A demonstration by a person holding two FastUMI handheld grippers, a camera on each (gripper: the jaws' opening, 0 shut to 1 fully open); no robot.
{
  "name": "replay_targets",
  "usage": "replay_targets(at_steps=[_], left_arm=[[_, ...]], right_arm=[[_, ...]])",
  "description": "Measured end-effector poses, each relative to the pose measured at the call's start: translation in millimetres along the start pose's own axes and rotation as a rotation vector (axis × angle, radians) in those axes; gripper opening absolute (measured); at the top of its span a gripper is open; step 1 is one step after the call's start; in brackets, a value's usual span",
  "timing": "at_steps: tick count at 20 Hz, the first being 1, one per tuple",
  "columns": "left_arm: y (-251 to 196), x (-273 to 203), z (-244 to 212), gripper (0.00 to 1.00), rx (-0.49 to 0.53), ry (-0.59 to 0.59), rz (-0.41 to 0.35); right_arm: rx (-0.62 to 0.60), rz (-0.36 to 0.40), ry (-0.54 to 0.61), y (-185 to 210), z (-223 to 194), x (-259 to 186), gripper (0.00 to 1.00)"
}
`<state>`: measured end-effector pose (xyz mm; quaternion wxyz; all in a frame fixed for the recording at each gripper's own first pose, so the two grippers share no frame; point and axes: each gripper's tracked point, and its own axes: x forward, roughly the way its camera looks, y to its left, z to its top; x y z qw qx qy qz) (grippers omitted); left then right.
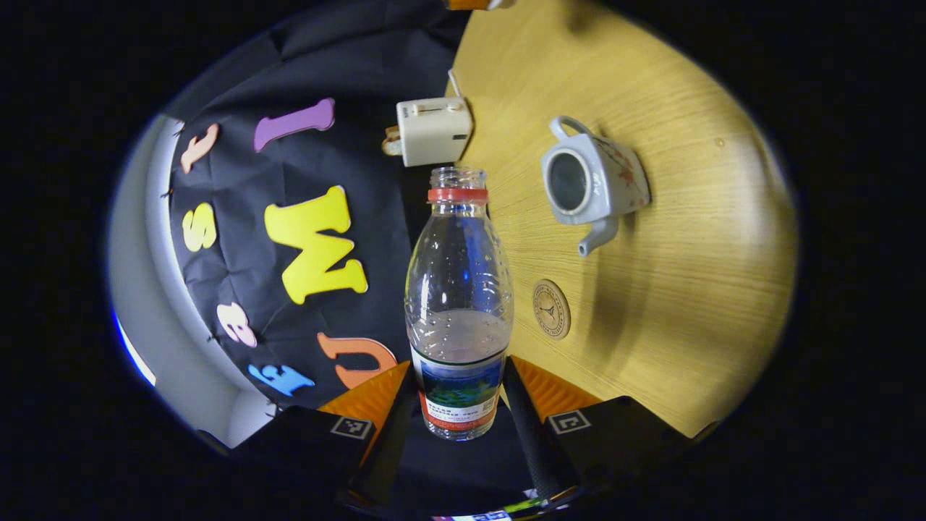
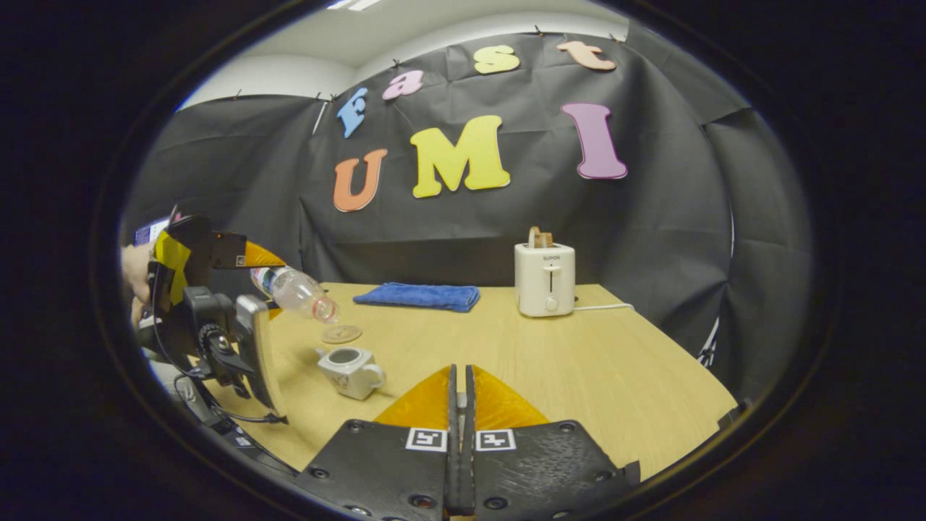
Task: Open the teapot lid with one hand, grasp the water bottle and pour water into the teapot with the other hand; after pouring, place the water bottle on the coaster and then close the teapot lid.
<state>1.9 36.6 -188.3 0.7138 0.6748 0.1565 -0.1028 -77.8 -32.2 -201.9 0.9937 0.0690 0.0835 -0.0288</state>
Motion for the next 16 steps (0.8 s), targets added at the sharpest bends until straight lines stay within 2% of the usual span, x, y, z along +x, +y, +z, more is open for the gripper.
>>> replay_targets(at_steps=[3,7,11,13,16], left_arm=[[-13.7,1.2,-12.9,0.73,-0.401,-0.010,-0.073],[-1.9,-12.7,-24.1,0.73,-0.816,-0.062,-0.016],[-4.3,-16.5,-21.0,0.74,-1.245,-0.150,-0.024],[0.4,-9.0,-19.4,0.74,-1.400,-0.183,-0.027],[6.4,11.2,-19.0,0.74,-1.505,-0.204,-0.035]], right_arm=[[-0.007,0.008,-0.007,5.8,9.0,-0.3,0.00],[-0.018,0.006,-0.016,11.5,20.2,0.6,0.00],[-0.013,0.008,-0.025,16.0,29.1,-0.6,0.00],[-0.015,0.005,-0.025,19.1,30.9,-0.4,0.00],[-0.041,0.007,-0.021,26.6,32.4,-1.3,0.00]])
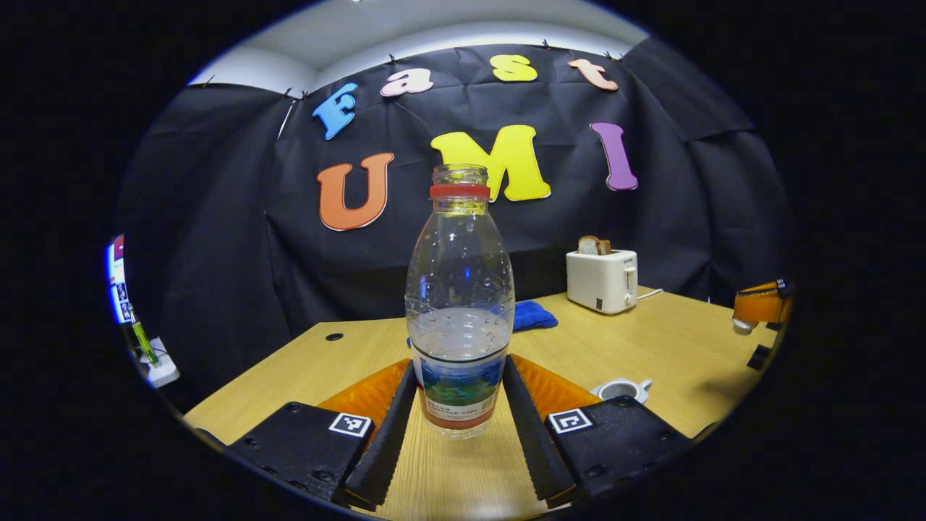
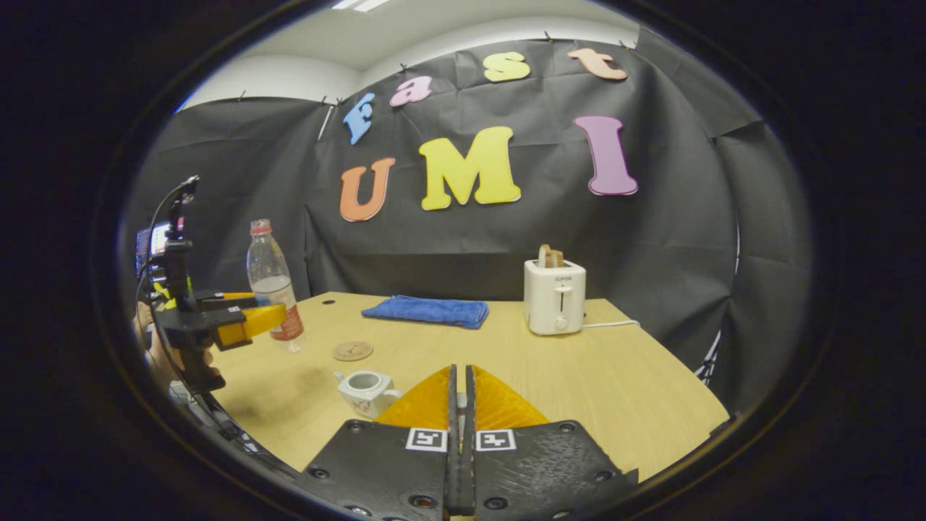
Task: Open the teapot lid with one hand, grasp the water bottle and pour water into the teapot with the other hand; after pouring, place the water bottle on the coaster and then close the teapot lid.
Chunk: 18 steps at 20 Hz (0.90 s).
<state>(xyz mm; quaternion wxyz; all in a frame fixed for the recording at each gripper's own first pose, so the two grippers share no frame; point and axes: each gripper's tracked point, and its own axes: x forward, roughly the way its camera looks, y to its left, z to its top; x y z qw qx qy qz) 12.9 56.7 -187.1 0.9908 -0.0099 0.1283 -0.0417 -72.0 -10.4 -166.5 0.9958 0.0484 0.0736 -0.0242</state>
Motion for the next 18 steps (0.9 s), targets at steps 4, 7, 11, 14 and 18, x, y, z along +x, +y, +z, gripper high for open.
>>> replay_targets(at_steps=[4,7,11,14,18], left_arm=[[-1.6,41.6,3.2,0.74,-0.068,-0.011,-0.042],[5.1,68.0,-1.9,0.74,-0.080,0.006,-0.040],[10.5,102.6,-21.6,0.74,-0.081,0.042,-0.052],[5.9,120.7,-48.9,0.74,-0.098,0.112,-0.079],[10.8,131.4,-59.6,0.75,-0.113,0.123,-0.062]], right_arm=[[-0.005,0.007,0.009,5.8,-3.0,1.6,0.00],[-0.006,0.001,0.022,3.1,-7.8,2.7,0.00],[0.002,-0.016,0.035,-6.7,-13.0,5.1,0.00],[-0.006,-0.033,0.047,-12.0,-18.5,6.7,0.00],[-0.007,-0.042,0.053,-15.5,-21.4,7.8,0.00]])
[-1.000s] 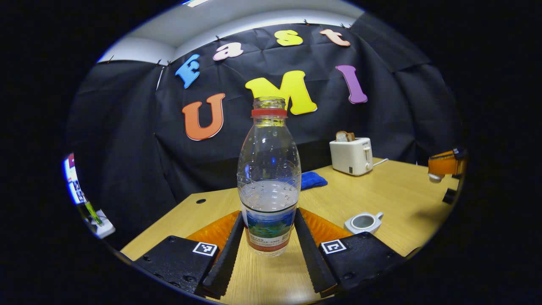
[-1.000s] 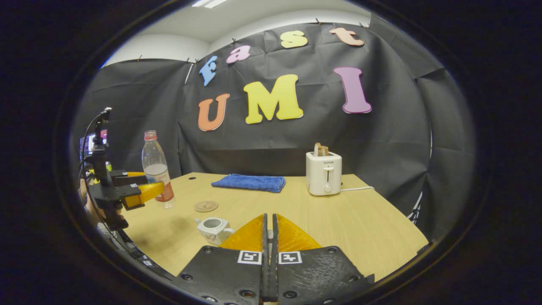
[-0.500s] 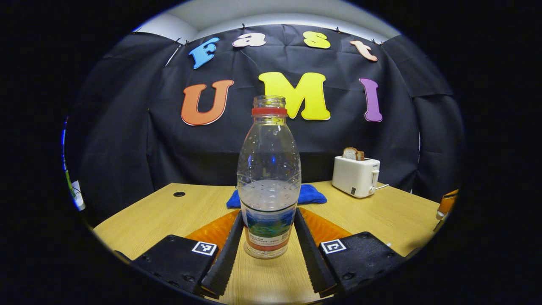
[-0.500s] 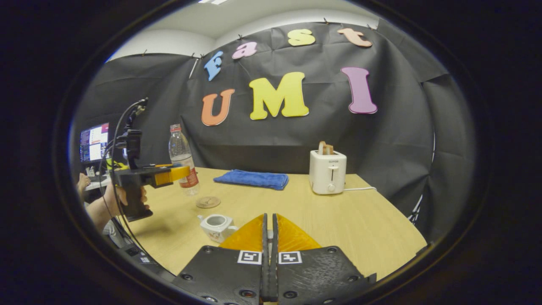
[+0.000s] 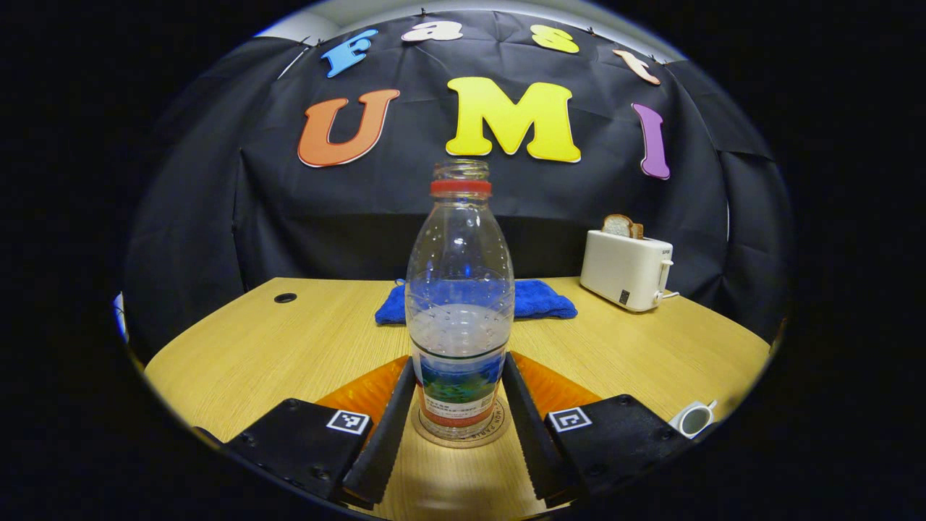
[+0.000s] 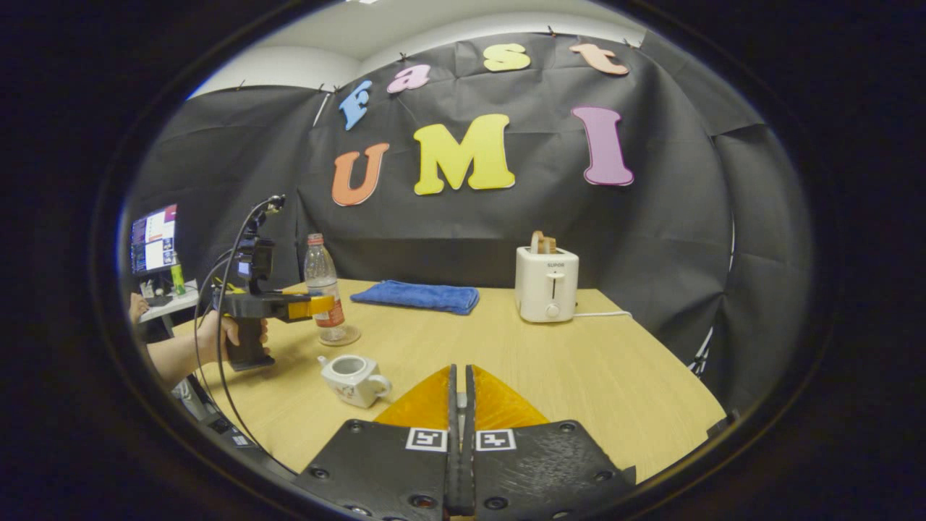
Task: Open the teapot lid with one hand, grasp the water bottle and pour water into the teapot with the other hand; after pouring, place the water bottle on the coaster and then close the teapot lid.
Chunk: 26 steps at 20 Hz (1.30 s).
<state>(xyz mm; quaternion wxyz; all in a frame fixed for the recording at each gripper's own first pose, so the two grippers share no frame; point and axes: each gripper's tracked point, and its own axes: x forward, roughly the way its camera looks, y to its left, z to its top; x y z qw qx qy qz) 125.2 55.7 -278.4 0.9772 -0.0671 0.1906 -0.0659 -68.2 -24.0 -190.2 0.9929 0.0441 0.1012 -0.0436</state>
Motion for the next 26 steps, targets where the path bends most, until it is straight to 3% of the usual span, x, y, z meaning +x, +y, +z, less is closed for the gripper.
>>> replay_targets(at_steps=[15,17,18,26], left_arm=[[-4.0,7.8,-3.9,0.78,0.014,0.010,0.004],[-3.2,8.8,-9.5,0.84,0.006,0.025,0.005],[-2.3,6.0,-11.3,1.00,0.002,0.034,0.011],[3.9,-22.0,-21.1,1.00,-0.047,0.061,0.021]], right_arm=[[-0.004,0.006,0.004,4.0,-3.6,-0.9,0.00],[-0.006,0.009,0.005,5.8,-3.8,-1.0,0.00],[-0.006,0.010,0.006,5.7,-4.9,-1.0,0.00],[-0.019,0.045,-0.006,26.9,2.7,4.4,0.00]])
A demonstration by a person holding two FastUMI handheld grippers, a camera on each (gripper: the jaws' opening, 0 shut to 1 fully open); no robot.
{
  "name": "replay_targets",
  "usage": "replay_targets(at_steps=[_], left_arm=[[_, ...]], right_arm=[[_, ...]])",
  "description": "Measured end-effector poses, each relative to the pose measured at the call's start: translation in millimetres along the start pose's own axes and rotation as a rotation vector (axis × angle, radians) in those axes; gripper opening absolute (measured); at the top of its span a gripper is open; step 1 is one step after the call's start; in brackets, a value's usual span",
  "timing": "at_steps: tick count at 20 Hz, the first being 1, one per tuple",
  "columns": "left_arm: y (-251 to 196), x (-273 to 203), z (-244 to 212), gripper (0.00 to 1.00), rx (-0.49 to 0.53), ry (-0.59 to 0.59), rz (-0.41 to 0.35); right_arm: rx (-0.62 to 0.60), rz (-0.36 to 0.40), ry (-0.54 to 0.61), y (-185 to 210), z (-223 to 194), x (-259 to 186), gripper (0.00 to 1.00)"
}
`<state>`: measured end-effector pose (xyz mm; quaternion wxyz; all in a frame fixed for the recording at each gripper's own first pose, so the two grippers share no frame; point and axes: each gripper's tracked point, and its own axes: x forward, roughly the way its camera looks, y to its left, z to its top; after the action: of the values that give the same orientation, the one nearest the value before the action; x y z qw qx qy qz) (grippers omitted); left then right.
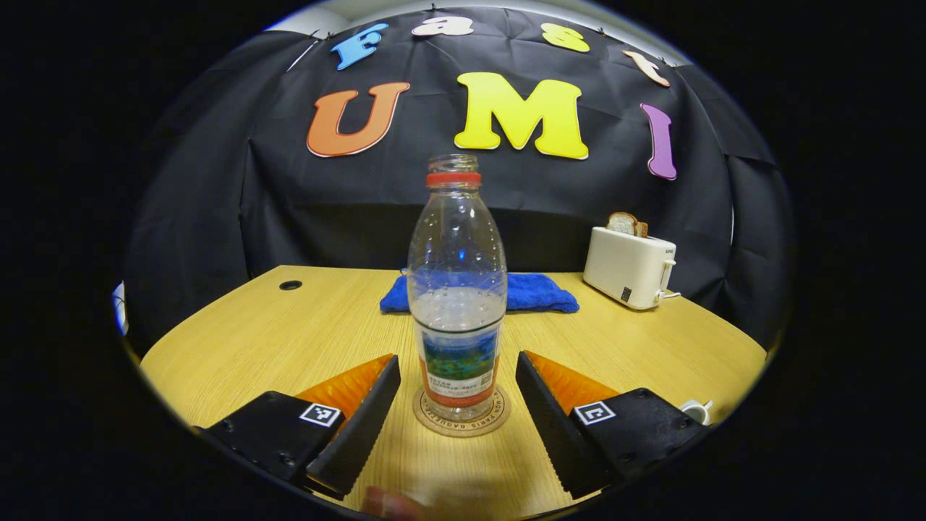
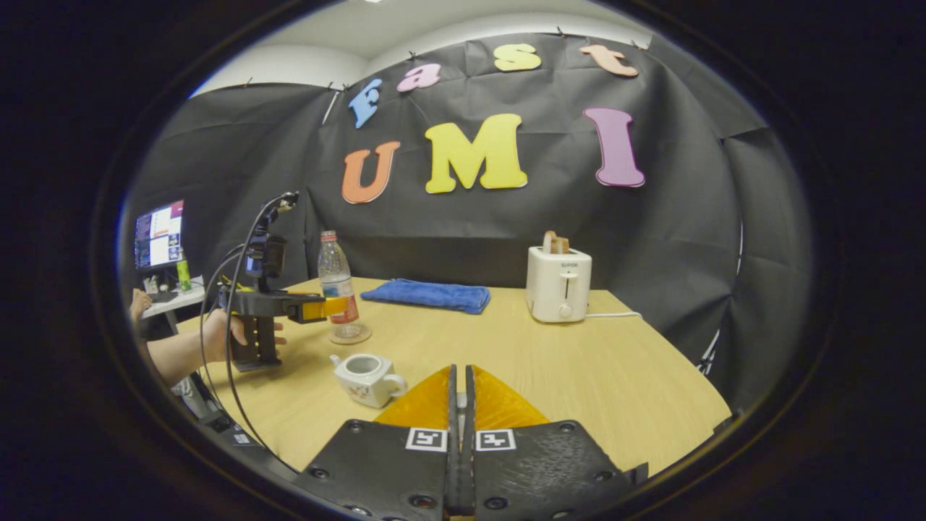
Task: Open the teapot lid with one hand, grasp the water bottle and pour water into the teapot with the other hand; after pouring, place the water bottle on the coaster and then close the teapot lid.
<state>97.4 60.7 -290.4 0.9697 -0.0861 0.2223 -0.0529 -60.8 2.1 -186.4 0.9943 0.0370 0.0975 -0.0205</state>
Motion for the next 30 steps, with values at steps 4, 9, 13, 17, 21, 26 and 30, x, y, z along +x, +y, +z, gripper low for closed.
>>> replay_targets(at_steps=[4,9,13,17,21,26,30], left_arm=[[14.8,-45.3,-10.6,1.00,-0.015,-0.003,0.024],[46.3,-112.8,14.8,1.00,0.000,-0.129,0.122],[50.8,-152.9,30.0,1.00,-0.011,-0.198,0.157],[49.2,-174.7,28.7,1.00,0.002,-0.207,0.159],[54.5,-187.4,32.9,1.00,0.028,-0.228,0.181],[56.5,-187.2,33.2,1.00,0.028,-0.229,0.187],[51.9,-185.4,35.8,1.00,0.018,-0.232,0.178]], right_arm=[[-0.027,0.063,-0.038,32.6,21.3,15.2,0.00],[-0.046,0.162,-0.092,81.8,40.9,50.7,0.02],[-0.073,0.223,-0.075,111.8,27.2,76.4,0.00],[-0.100,0.249,-0.052,121.3,12.3,95.1,0.00],[-0.084,0.258,-0.016,121.1,-2.0,109.5,0.00],[-0.076,0.253,-0.013,117.7,-8.5,109.8,0.00],[-0.089,0.255,-0.005,118.0,-19.1,110.0,0.00]])
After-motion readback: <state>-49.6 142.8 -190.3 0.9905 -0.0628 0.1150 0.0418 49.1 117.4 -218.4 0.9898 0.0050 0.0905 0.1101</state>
